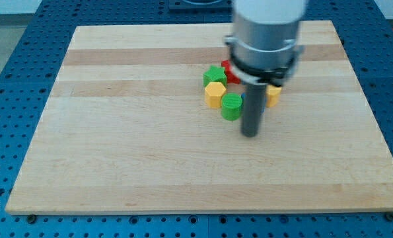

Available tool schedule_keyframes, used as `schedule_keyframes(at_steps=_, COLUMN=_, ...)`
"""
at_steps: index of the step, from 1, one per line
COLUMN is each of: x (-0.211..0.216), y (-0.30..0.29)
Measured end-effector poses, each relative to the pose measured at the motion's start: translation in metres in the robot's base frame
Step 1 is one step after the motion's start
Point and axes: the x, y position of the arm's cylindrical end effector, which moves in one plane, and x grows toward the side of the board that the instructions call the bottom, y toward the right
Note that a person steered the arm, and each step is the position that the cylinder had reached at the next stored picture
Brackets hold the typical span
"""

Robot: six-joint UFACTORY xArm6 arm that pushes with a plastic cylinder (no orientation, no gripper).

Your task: Push red circle and the yellow hexagon towards the left side of the board

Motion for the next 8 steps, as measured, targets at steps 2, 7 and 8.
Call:
schedule_keyframes(at_steps=2, x=-0.059, y=0.069)
schedule_keyframes(at_steps=7, x=-0.090, y=-0.029)
schedule_keyframes(at_steps=8, x=-0.082, y=-0.047)
